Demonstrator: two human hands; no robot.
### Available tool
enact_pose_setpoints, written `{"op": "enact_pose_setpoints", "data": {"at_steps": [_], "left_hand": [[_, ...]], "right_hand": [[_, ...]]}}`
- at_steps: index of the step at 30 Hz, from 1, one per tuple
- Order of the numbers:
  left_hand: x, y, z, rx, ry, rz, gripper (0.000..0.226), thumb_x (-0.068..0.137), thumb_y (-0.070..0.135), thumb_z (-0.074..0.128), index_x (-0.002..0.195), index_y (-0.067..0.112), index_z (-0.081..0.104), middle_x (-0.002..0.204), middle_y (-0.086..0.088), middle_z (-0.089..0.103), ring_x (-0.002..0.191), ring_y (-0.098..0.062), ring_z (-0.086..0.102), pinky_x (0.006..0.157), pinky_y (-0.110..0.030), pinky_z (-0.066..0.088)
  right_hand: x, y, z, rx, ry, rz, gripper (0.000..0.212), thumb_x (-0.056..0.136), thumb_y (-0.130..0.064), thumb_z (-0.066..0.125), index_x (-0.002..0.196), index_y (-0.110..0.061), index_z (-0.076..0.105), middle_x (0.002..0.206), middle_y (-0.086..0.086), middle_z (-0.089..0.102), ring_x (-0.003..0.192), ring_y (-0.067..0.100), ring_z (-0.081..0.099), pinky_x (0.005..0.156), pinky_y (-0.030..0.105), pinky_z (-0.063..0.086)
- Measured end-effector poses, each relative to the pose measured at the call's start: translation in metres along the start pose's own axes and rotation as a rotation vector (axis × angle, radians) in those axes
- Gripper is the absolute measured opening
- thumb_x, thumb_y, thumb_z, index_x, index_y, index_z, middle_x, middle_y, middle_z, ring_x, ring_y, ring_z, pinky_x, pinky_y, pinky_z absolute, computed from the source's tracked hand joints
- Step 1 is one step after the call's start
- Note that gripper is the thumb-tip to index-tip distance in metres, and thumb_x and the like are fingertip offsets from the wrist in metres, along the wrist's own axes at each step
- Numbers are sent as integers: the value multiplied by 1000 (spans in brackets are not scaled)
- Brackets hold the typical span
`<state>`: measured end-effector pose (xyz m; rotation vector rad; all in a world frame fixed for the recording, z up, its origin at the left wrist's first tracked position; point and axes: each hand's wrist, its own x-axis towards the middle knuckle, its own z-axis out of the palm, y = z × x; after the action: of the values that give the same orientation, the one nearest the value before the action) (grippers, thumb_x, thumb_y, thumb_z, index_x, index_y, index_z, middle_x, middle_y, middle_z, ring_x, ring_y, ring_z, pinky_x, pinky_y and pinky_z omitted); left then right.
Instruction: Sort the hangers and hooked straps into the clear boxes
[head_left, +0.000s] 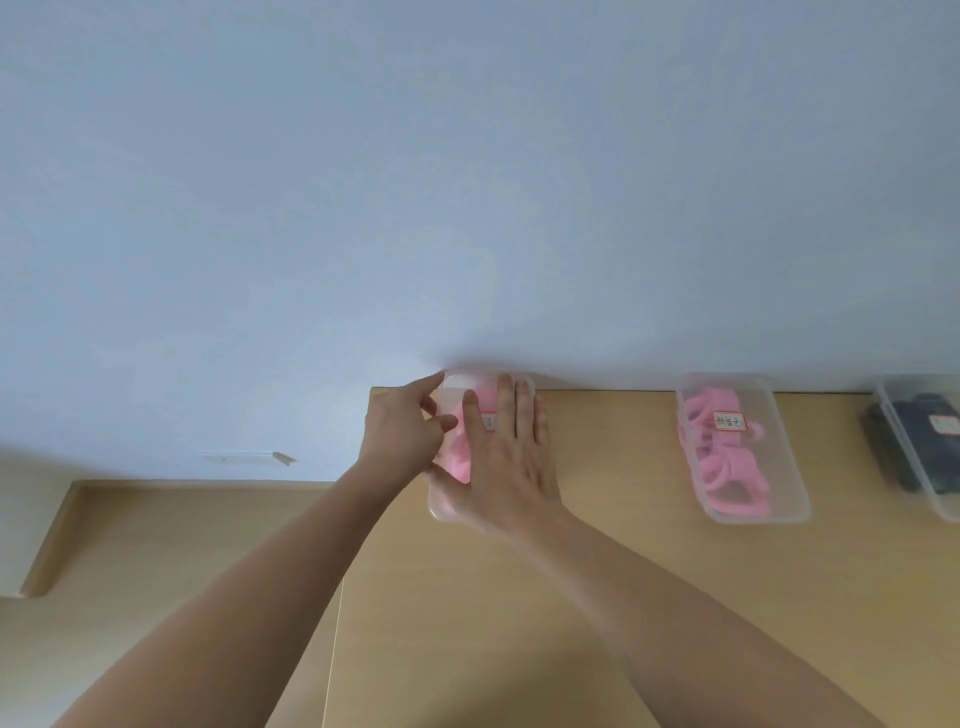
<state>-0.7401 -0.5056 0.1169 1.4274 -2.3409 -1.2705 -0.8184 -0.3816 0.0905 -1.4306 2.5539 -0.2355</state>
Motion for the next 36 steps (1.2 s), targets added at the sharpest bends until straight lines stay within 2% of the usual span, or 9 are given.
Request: {"op": "enact_pose_setpoints", "data": {"at_steps": [4,7,10,13,16,21,25,29,36], "left_hand": [[6,1,-4,45,-59,0,58,92,15,75,146,26,58,93,0,70,91,-25,68,76,-33,59],[8,-2,-2,58,-65,4,58,93,14,72,147,26,56,74,1,71,101,-23,67,66,-20,50],[6,-3,0,79,-39,4,59,92,15,72,148,26,56,71,3,71,113,-23,63,83,-27,52],[1,-6,4,29,8,-27,59,92,16,72,147,29,56,70,6,70,89,-2,66,72,-20,49],[-2,-9,8,0,40,-35,59,93,16,72,147,31,56,69,10,67,77,23,53,58,-7,32],[0,-12,7,-10,32,-28,60,91,13,72,147,30,57,70,11,66,70,9,58,58,-12,39],[1,-17,8,-41,25,-16,59,91,12,71,147,28,57,69,12,64,67,-6,66,63,-20,48],[5,-21,11,-59,14,-22,61,90,11,70,147,27,57,61,13,63,64,-7,66,64,-24,53],[7,-26,13,-45,16,-33,61,90,9,68,147,28,57,55,30,60,65,13,58,57,-19,44]], "right_hand": [[8,6,-5,-70,-2,-69,110,81,-92,15,156,-13,31,167,23,0,154,36,-12,124,50,-10],[7,6,-3,-61,-1,-79,109,82,-91,15,154,-12,35,166,24,7,155,38,-5,125,52,-3],[9,8,-7,-79,-26,-96,112,80,-92,8,156,-13,30,167,23,5,155,38,-7,125,52,-4],[4,7,-8,-87,-62,-97,112,79,-91,3,160,-15,20,168,20,-2,155,36,-14,125,51,-7],[-1,3,-6,-38,-34,-41,104,81,-89,9,158,-20,23,166,20,9,155,36,-3,126,49,0],[12,-3,-13,-73,93,-6,75,82,-83,30,118,-20,48,127,9,43,121,34,39,100,45,32],[20,-3,-13,-115,113,-13,79,74,-86,25,110,-20,49,120,7,44,103,31,41,86,45,31],[30,-1,-16,-136,122,-43,79,69,-87,29,104,-21,51,118,3,44,96,28,39,76,43,28],[32,-3,-16,-152,98,-37,75,71,-84,32,109,-22,50,124,3,44,100,30,40,77,44,28]]}}
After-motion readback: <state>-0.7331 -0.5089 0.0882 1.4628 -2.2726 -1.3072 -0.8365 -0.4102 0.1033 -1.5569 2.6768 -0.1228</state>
